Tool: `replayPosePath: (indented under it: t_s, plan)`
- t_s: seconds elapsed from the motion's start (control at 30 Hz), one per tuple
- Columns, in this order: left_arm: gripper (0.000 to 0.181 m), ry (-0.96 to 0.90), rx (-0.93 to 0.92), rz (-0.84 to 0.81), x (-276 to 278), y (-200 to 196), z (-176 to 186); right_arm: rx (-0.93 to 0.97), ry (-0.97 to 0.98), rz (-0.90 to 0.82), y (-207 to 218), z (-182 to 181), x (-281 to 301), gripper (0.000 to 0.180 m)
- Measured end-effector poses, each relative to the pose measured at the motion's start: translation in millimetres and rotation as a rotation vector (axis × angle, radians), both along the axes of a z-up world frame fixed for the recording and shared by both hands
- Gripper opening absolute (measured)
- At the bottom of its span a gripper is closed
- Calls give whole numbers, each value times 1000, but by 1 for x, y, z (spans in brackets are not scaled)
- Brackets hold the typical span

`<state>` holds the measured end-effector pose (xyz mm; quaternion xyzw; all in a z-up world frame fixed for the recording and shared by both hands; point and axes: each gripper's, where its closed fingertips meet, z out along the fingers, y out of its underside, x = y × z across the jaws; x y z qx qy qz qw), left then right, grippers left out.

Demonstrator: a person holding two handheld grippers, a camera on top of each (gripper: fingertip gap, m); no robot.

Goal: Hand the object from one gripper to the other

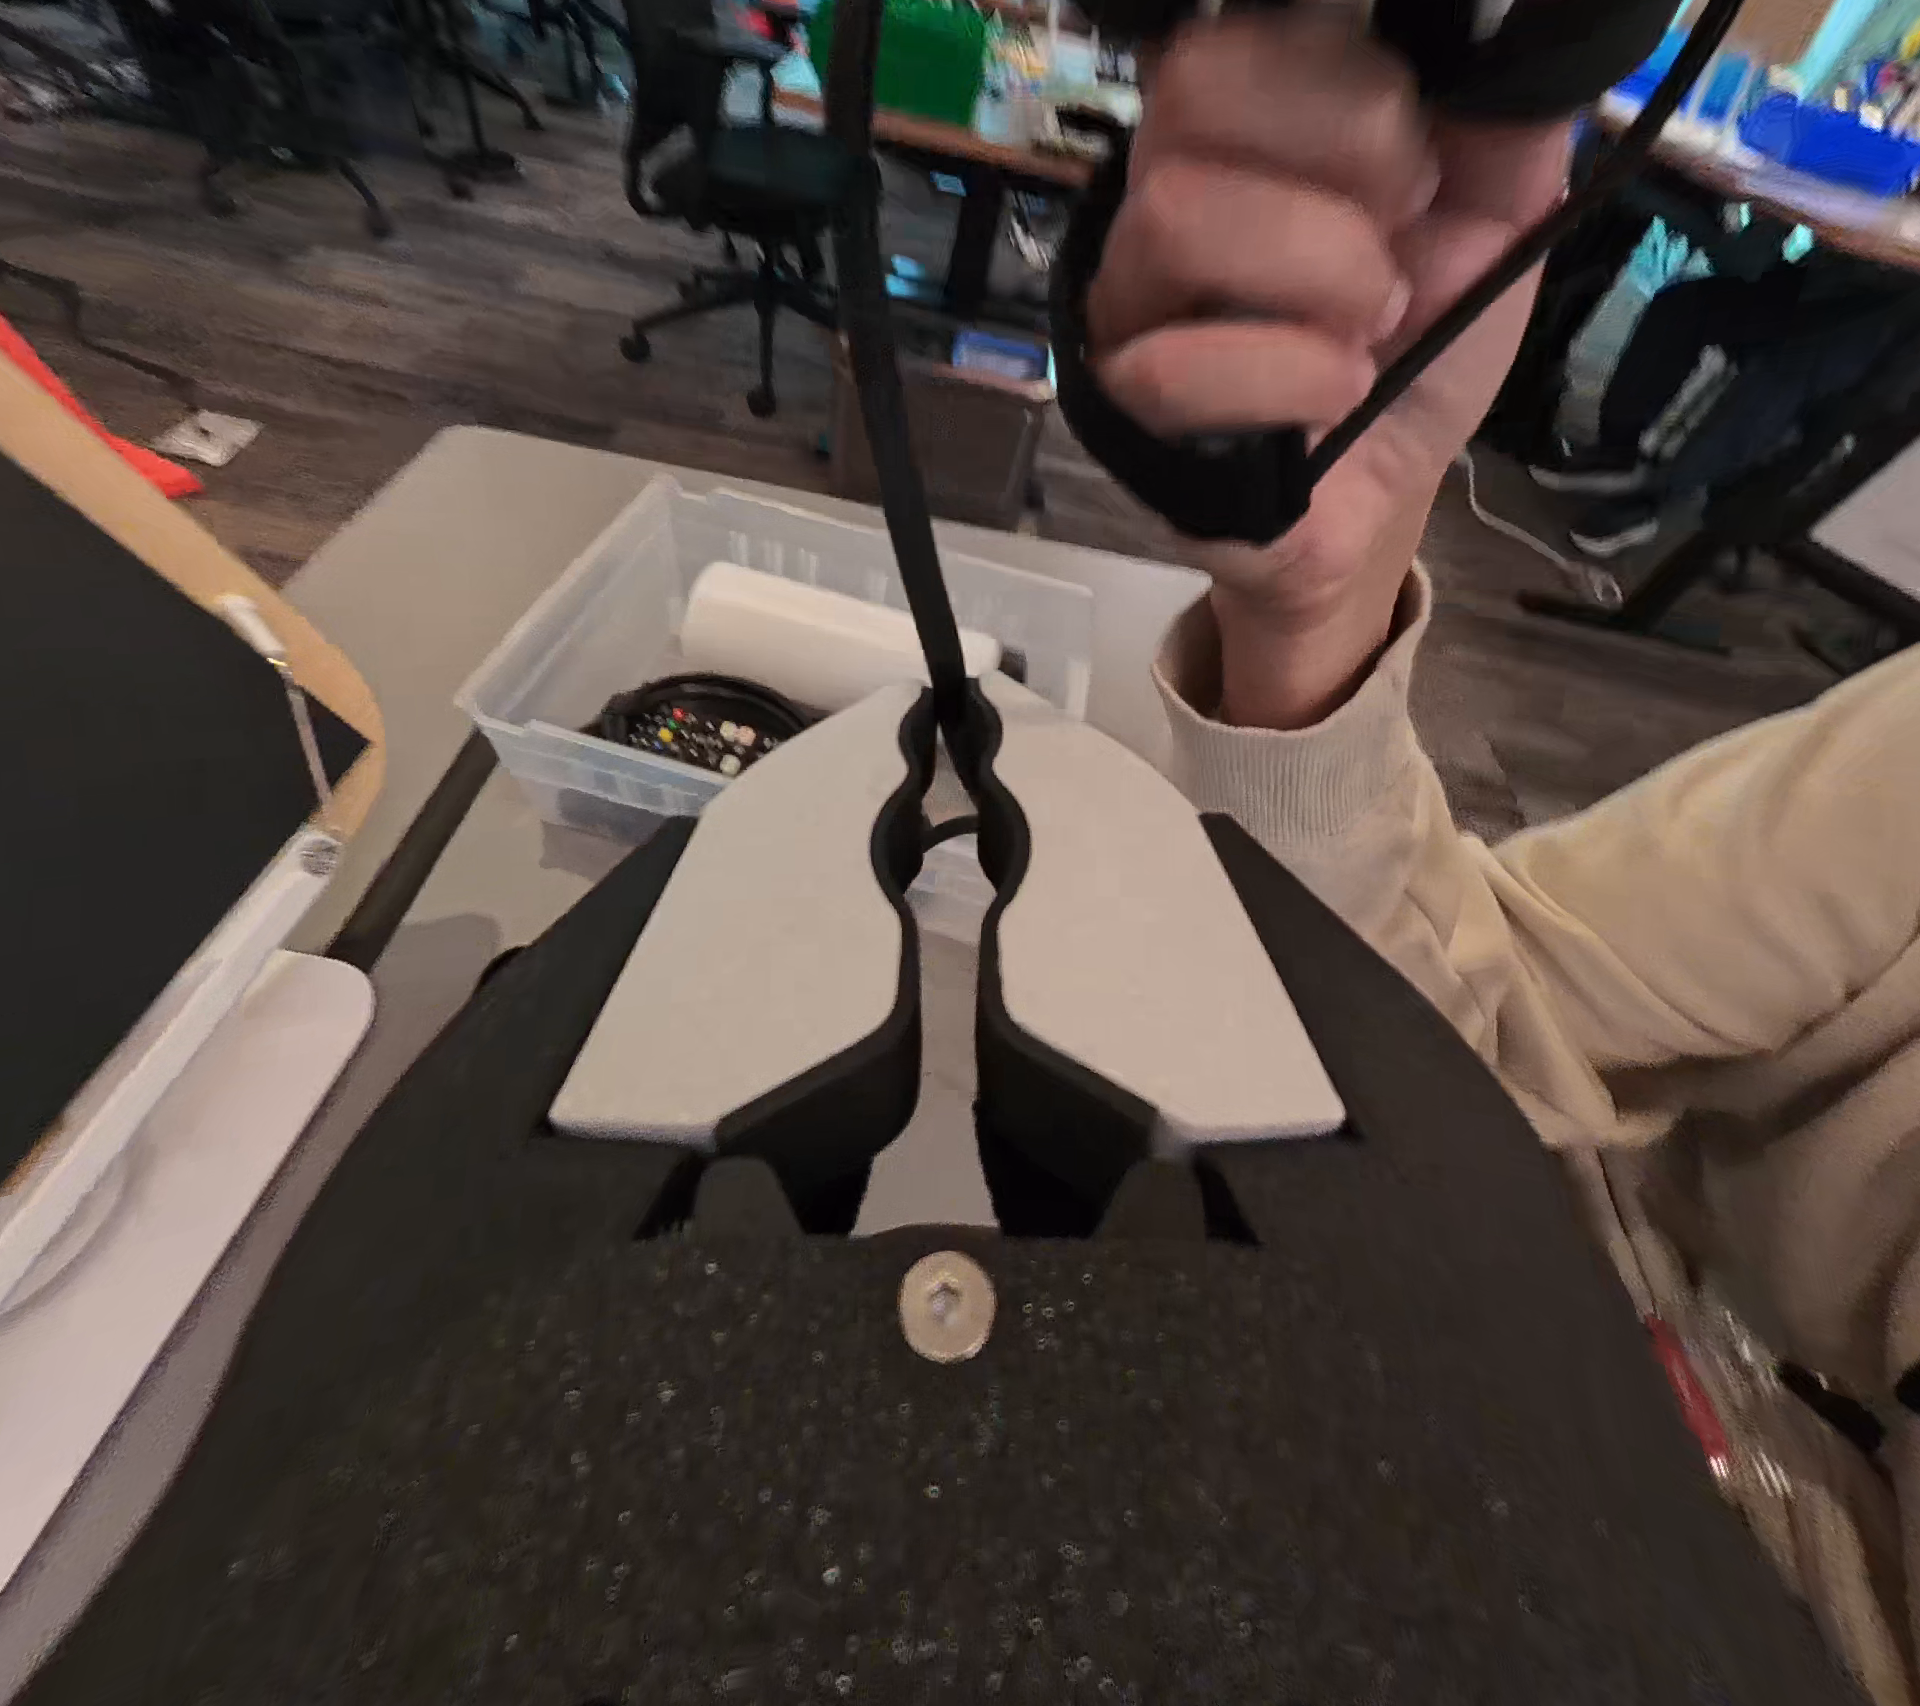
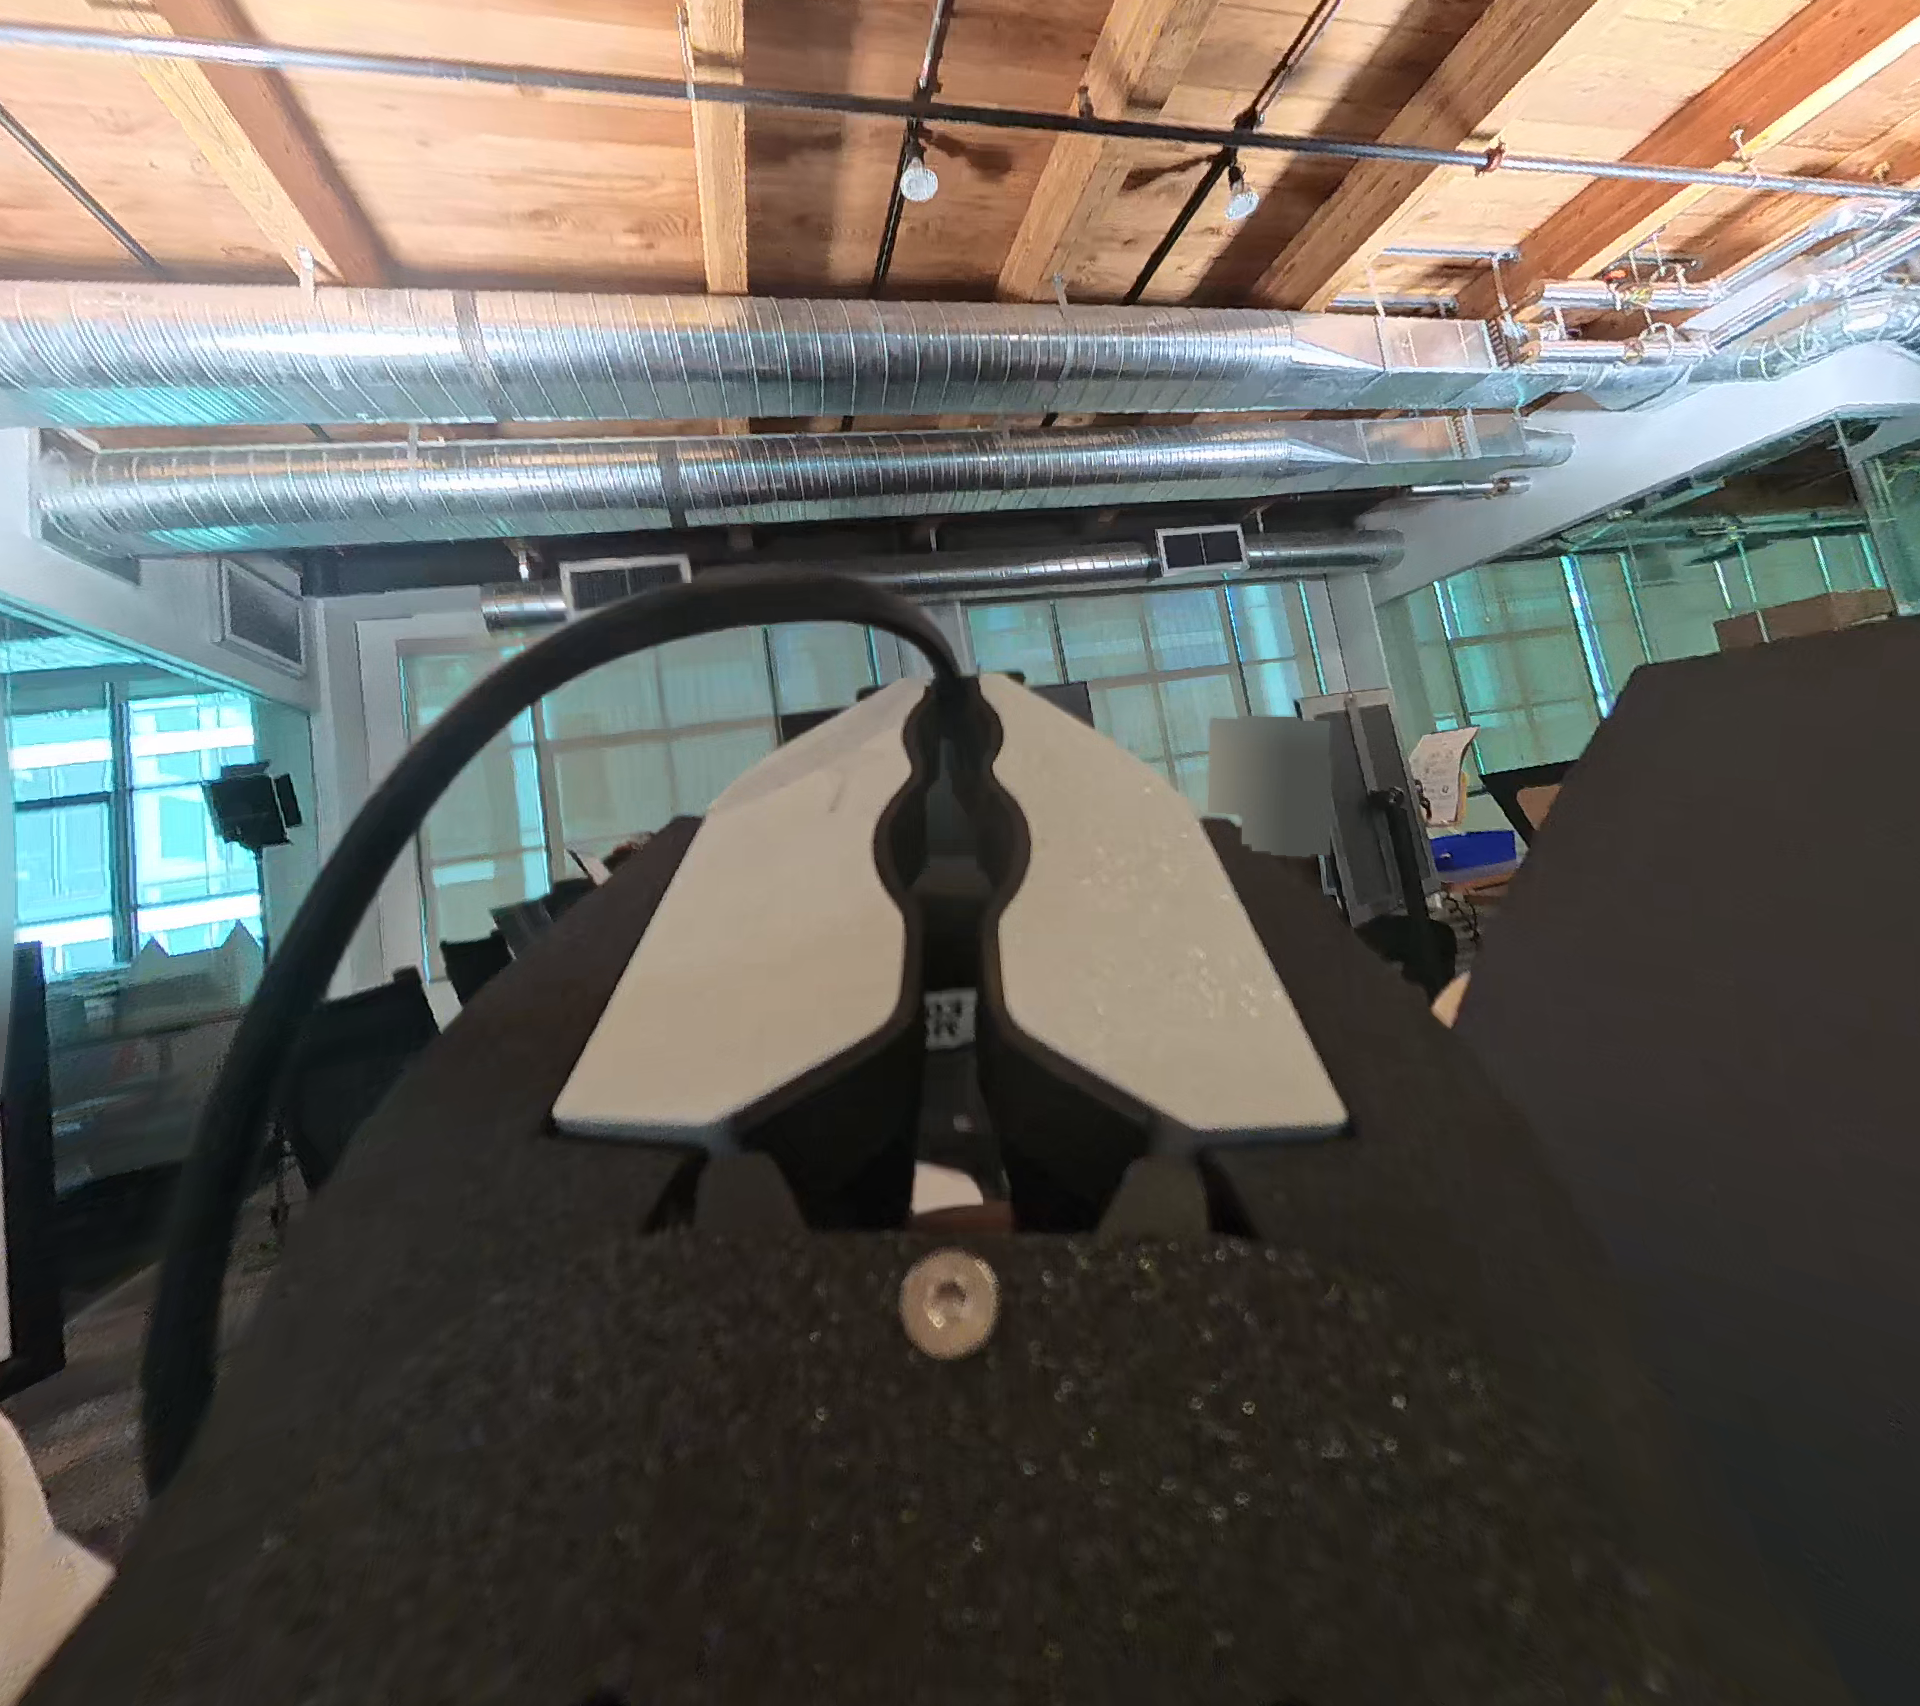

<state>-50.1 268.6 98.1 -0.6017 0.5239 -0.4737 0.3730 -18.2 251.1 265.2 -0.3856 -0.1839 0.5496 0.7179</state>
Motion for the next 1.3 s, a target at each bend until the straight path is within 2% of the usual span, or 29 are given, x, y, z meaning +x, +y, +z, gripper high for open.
replayPosePath:
  t_s: [0.03,0.13,0.23,0.37,0.5,0.6,0.67,0.77,0.83,0.87,0.9,1.13,1.23,1.3]
  plan:
    - [4,-43,2,32,-7,4,10,-7,-27,-11,1,-3,-2,4]
    - [4,-201,20,133,-35,15,46,-15,-161,-86,9,-16,-12,10]
    - [4,-341,21,215,-68,20,76,-6,-331,-132,16,-34,-31,50]
    - [3,-498,65,304,-105,17,109,36,-667,-122,14,-80,-69,52]
    - [3,-568,117,347,-126,5,128,48,-1039,-344,40,-136,-84,54]
    - [4,-615,147,343,-133,-7,139,50,-1200,-324,48,-170,-104,59]
    - [4,-629,156,327,-135,-14,143,69,-1178,-239,47,-175,-125,60]
    - [4,-656,134,294,-136,-20,146,139,-1037,-89,35,-164,-154,55]
    - [4,-667,114,276,-137,-20,147,170,-947,-62,33,-151,-161,43]
    - [3,-672,107,273,-138,-20,147,185,-914,-65,34,-146,-162,29]
    - [3,-672,104,270,-139,-19,147,201,-898,-83,36,-142,-160,6]
    - [3,-602,98,293,-137,-12,137,181,-843,-203,50,-120,-131,6]
    - [6,-462,92,333,-127,-4,117,125,-837,-378,68,-110,-104,6]
    - [24,-352,77,359,-121,1,101,92,-854,-544,82,-106,-81,7]
